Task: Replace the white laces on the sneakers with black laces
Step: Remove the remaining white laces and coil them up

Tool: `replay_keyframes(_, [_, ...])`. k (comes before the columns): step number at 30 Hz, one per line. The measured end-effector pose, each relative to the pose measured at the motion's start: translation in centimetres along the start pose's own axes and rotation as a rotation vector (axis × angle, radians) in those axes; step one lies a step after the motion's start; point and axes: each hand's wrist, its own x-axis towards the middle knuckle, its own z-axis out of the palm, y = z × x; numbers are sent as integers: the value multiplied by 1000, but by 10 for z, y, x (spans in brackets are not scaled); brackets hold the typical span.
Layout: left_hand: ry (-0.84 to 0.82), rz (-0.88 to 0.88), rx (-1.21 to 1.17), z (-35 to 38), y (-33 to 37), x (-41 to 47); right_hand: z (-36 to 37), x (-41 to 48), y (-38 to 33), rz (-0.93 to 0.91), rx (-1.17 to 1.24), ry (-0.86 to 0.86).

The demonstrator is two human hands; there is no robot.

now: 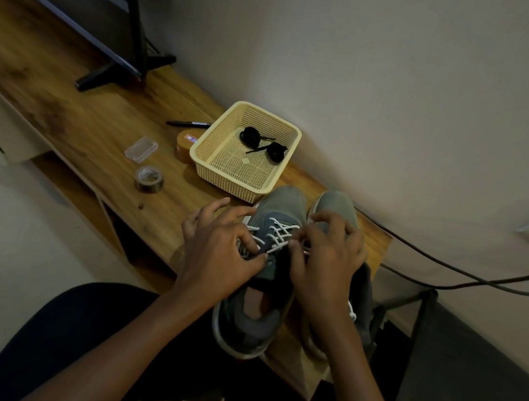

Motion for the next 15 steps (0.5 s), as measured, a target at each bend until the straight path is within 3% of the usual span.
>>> replay_keyframes(9, [-4,-3,-18,-1,-2,0,4,-2,-7,-121,-64,-154])
replay_keyframes(15, [-30,-8,-7,-2,0,1,-4,4,0,-35,-6,-30])
